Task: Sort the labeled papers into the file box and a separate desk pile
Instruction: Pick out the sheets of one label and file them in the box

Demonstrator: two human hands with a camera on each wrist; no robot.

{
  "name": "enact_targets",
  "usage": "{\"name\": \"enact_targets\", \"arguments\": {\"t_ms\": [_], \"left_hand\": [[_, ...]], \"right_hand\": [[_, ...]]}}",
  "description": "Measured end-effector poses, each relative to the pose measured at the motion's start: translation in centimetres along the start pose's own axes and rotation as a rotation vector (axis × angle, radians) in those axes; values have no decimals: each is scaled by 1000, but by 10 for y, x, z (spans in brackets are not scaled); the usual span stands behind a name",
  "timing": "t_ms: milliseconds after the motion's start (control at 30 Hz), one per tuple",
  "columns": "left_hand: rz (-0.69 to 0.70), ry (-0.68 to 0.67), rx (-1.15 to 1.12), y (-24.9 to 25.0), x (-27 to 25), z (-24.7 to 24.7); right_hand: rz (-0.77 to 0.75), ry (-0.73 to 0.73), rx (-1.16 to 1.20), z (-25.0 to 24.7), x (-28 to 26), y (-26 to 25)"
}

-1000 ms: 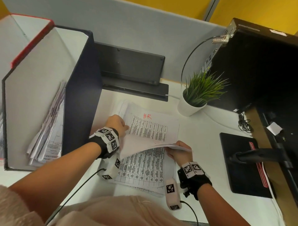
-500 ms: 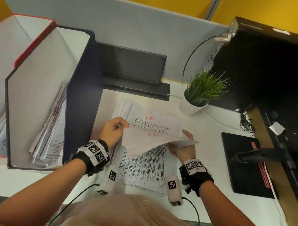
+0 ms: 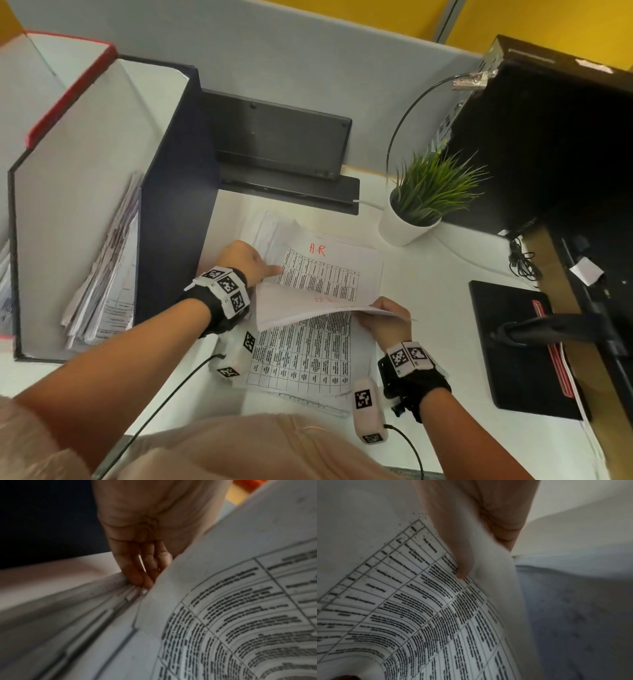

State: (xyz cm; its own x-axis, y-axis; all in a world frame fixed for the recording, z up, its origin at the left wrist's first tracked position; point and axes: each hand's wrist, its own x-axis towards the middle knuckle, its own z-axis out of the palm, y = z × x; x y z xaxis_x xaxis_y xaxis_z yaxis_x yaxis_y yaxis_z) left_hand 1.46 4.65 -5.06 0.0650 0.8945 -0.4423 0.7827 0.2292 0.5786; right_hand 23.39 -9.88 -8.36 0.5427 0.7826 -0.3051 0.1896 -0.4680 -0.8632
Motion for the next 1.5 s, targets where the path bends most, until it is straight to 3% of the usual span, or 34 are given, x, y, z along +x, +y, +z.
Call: {"name": "enact_targets", "arguments": {"t_ms": [433,533,667,900,1100,1267,1400,1500], "left_hand": [[242,123,-35,-14,-11,8],[319,132,-198,-18,-21,10],[435,30,-391,-22,-30,13],[307,-92,-612,-22,-32,10],[139,-114,-738,-10,-28,1],[-109,-69,-617,0,-11,-6],[-71,-54,-164,-3,-3,-3],[-54,-12,-100,-3,-1,0]], "right_hand": [[-8,42,-69,0,4,2],[77,33,-120,1,6,1],[114,100,67,0,0,-2],[33,90,163,-1,1,-3],[66,17,-95,-1,3,-1],[-9,-50,-320,-2,4,1],[-32,-45,-304,-1,4,1],[-13,-25,-249,-1,4,2]]}}
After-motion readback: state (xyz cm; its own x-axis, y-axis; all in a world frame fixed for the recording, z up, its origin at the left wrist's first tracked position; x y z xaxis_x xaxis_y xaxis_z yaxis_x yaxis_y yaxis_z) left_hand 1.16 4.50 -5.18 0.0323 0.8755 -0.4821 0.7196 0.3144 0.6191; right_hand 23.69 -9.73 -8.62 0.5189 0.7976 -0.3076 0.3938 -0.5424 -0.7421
